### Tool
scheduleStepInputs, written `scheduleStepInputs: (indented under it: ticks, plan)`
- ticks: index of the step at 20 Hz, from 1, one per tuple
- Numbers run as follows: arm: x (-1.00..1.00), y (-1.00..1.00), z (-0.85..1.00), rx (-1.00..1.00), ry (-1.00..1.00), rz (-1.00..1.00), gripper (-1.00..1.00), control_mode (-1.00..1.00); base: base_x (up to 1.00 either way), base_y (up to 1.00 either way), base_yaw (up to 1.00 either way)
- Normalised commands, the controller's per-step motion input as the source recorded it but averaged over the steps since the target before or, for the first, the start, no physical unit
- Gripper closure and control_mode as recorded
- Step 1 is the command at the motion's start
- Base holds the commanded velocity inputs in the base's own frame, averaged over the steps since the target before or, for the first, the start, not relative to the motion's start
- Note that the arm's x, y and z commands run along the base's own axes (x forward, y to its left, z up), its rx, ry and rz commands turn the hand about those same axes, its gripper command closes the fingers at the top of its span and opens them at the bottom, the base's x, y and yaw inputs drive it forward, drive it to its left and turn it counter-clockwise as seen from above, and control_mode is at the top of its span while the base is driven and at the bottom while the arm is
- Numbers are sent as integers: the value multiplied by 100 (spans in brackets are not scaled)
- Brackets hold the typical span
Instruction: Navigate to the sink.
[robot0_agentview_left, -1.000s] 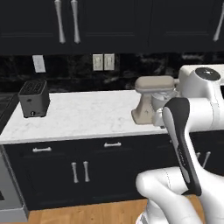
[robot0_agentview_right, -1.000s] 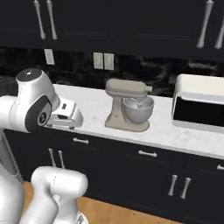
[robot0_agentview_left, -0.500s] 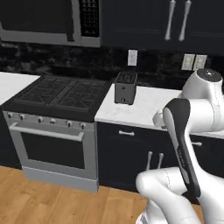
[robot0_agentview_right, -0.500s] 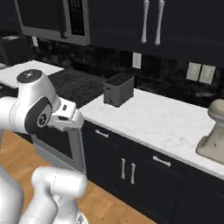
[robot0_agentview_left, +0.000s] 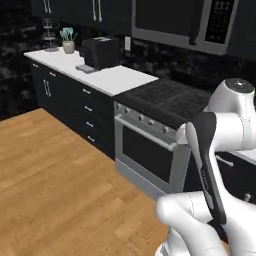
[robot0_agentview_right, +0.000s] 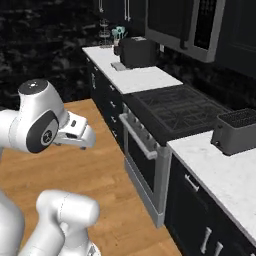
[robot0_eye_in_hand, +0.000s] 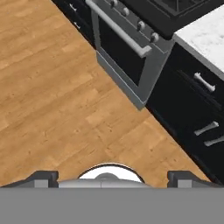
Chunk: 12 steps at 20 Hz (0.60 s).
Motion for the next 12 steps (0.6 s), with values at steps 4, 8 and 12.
scheduleStepInputs:
  ticks: [4,8,12]
  plan:
    - [0,0,0,0,0,0,-100,100,10,-9,99]
    - [0,0,0,0,0,0,-100,100,0,0,100]
    - [0,0,0,0,0,0,-100,100,0,-1,100]
